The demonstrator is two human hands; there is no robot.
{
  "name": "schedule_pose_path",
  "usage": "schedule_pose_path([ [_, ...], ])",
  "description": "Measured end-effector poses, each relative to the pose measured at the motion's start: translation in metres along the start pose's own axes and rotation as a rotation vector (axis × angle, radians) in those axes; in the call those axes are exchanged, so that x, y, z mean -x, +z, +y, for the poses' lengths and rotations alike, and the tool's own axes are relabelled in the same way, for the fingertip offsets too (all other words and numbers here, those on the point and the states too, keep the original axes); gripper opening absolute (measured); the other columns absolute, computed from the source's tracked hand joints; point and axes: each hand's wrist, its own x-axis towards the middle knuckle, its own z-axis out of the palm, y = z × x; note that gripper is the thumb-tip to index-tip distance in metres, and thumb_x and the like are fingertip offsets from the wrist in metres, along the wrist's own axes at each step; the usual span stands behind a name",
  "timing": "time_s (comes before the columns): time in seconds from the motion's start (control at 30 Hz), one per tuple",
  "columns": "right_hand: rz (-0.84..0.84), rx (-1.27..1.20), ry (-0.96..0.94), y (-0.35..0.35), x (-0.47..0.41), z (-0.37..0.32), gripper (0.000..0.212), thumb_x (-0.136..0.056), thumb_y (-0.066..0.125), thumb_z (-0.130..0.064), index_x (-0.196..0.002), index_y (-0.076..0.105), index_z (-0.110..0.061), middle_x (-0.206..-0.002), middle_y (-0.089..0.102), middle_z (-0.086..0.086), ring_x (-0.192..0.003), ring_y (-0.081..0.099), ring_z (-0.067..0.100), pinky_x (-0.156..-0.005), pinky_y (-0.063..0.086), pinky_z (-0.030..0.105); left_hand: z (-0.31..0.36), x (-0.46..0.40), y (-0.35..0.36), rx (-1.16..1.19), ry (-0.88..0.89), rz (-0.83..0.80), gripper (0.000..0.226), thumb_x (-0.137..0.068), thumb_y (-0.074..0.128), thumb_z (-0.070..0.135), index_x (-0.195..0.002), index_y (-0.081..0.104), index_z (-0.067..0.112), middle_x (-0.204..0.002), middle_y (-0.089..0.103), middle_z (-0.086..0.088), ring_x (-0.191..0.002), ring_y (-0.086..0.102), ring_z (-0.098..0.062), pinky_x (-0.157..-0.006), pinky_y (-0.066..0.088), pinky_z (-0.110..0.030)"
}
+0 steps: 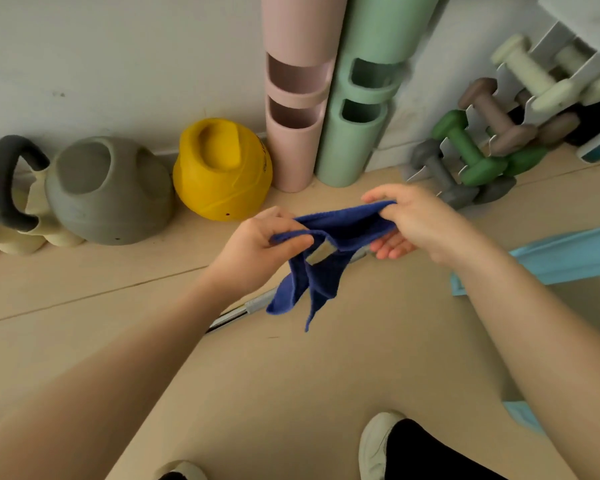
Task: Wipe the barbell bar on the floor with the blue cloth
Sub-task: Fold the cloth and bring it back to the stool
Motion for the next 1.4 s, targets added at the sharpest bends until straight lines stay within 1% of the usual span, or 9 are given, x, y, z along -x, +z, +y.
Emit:
schedule_pose_path([
  [0.17, -0.025, -0.611, 0.060, -0.044, 0.024, 0.012, 0.021, -0.090, 0.039, -0.003, -0.088, 0.059, -0.008, -0.054, 0.069, 0.005, -0.050, 0.067, 0.014, -0.045, 0.050, 0.017, 0.046, -0.021, 0.022, 0.322, -0.085, 0.059, 0.033, -0.081, 0.049, 0.005, -0.061, 0.061, 0.029, -0.063, 0.058, 0.013, -0.065, 0.053, -0.002, -0.062, 0.042, -0.012],
  [0.27, -0.093, -0.740, -0.020, -0.080, 0.055, 0.020, 0.019, -0.082, 0.057, -0.004, -0.100, 0.060, -0.009, -0.083, 0.075, 0.001, -0.079, 0.072, 0.013, -0.068, 0.057, 0.020, 0.090, -0.037, 0.034, 0.446, -0.198, 0.106, 0.040, -0.077, 0.043, 0.004, -0.051, 0.060, 0.029, -0.052, 0.055, 0.013, -0.058, 0.050, -0.005, -0.061, 0.042, -0.019],
  [0.37, -0.032, -0.811, -0.044, -0.117, 0.087, 0.019, 0.032, -0.083, 0.056, 0.008, -0.111, 0.057, -0.007, -0.097, 0.074, -0.001, -0.098, 0.068, 0.012, -0.090, 0.052, 0.024, 0.140, -0.054, 0.047, 0.599, -0.370, 0.132, 0.028, -0.078, 0.042, 0.003, -0.058, 0.057, 0.018, -0.062, 0.056, -0.002, -0.062, 0.051, -0.018, -0.063, 0.042, -0.031],
  [0.53, 0.175, -1.090, 0.037, -0.175, 0.144, 0.016, 0.021, -0.088, 0.045, 0.003, -0.102, 0.059, -0.004, -0.089, 0.074, 0.006, -0.089, 0.070, 0.020, -0.095, 0.051, 0.033, 0.231, -0.069, 0.081, 0.532, -0.515, -0.044, 0.021, -0.071, 0.042, 0.012, -0.059, 0.058, 0.018, -0.056, 0.055, 0.002, -0.061, 0.049, -0.020, -0.059, 0.037, -0.030],
  [0.7, 0.451, -1.020, 0.151, -0.236, 0.212, 0.015, 0.024, -0.089, 0.053, -0.010, -0.081, 0.070, -0.023, -0.063, 0.065, -0.014, -0.064, 0.060, 0.001, -0.077, 0.048, 0.024, 0.320, -0.083, 0.121, 0.474, -0.678, -0.145, 0.031, -0.090, 0.034, 0.005, -0.068, 0.053, 0.016, -0.057, 0.058, 0.001, -0.066, 0.054, -0.022, -0.058, 0.038, -0.027],
  [0.8, 0.629, -1.017, 0.143, -0.288, 0.245, 0.017, 0.015, -0.077, 0.059, -0.015, -0.085, 0.068, -0.023, -0.080, 0.065, -0.012, -0.076, 0.060, -0.002, -0.077, 0.043, 0.016, 0.373, -0.093, 0.153, 0.439, -0.658, -0.250, 0.034, -0.090, 0.033, 0.004, -0.066, 0.053, 0.016, -0.048, 0.060, 0.010, -0.063, 0.056, -0.016, -0.059, 0.038, -0.027],
  [1.0, 0.675, -1.118, 0.134, -0.378, 0.274, 0.040, 0.013, -0.088, 0.051, -0.009, -0.085, 0.064, -0.012, -0.077, 0.068, -0.003, -0.076, 0.062, 0.010, -0.071, 0.047, 0.021, 0.456, -0.120, 0.237, 0.493, -0.792, -0.327, 0.024, -0.093, 0.040, 0.017, -0.079, 0.059, 0.013, -0.064, 0.062, 0.001, -0.063, 0.058, -0.016, -0.059, 0.043, -0.025],
  [1.23, 0.843, -1.252, 0.102, -0.485, 0.295, 0.063, 0.020, -0.093, 0.043, -0.003, -0.085, 0.062, -0.007, -0.071, 0.069, -0.003, -0.070, 0.064, 0.012, -0.067, 0.051, 0.021, 0.556, -0.159, 0.314, 0.640, -0.740, -0.480, 0.037, -0.096, 0.032, 0.013, -0.066, 0.054, 0.012, -0.045, 0.062, 0.004, -0.046, 0.061, -0.009, -0.061, 0.044, -0.025],
  [1.4, 0.961, -1.265, -0.037, -0.538, 0.313, 0.062, 0.009, -0.082, 0.051, -0.007, -0.084, 0.059, -0.004, -0.069, 0.066, -0.001, -0.067, 0.061, 0.012, -0.063, 0.048, 0.019, 0.597, -0.184, 0.346, 0.607, -0.669, -0.431, 0.027, -0.092, 0.039, 0.014, -0.071, 0.057, 0.011, -0.069, 0.061, -0.006, -0.075, 0.058, -0.023, -0.084, 0.045, -0.036],
])
